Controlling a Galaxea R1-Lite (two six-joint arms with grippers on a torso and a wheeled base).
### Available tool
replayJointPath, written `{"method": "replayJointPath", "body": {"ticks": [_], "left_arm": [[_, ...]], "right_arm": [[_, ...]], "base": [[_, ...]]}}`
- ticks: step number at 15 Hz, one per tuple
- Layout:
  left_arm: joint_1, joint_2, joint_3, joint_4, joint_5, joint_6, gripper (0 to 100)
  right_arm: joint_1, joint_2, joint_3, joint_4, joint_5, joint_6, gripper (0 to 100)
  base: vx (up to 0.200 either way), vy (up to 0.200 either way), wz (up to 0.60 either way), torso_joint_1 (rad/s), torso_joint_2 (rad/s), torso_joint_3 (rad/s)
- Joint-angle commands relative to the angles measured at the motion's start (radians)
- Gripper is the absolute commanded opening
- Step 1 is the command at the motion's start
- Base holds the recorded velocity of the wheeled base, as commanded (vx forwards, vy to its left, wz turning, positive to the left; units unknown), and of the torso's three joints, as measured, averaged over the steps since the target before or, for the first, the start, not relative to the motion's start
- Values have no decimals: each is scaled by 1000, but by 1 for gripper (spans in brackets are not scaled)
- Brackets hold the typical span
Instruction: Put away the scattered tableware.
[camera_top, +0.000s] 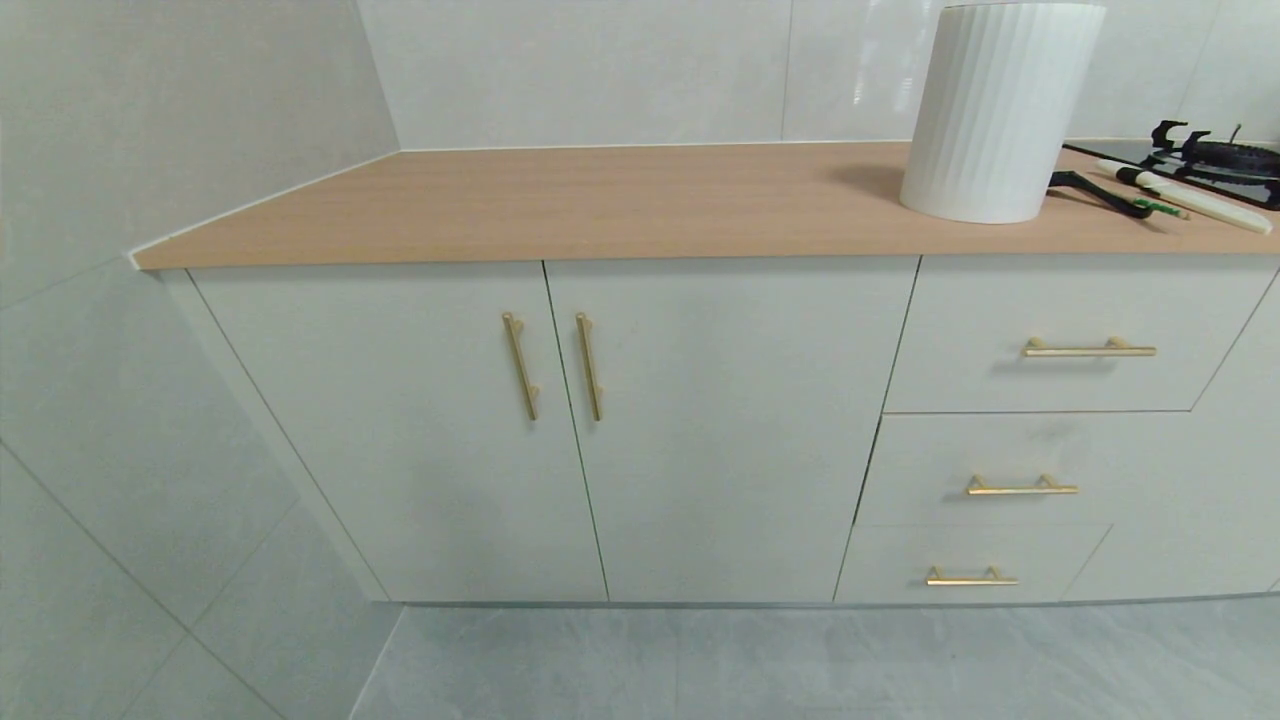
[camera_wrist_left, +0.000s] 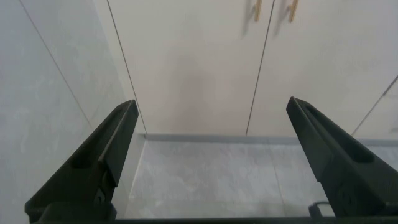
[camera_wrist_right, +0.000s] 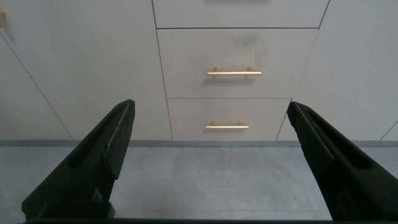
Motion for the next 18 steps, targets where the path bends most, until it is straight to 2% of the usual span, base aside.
{"method": "replayJointPath", "body": {"ticks": [1,11,18], "left_arm": [[0,2,1,-1,0,-2,100],[0,2,0,0,0,-7,100],[0,2,0,0,0,-7,100]], "right_arm": [[-1,1,0,1,-1,6,100],[-1,1,0,1,2,6,100],[-1,1,0,1,0,6,100]], "base": [[0,0,0,0,0,0],[0,0,0,0,0,0],[0,-200,0,4,2,0]]}}
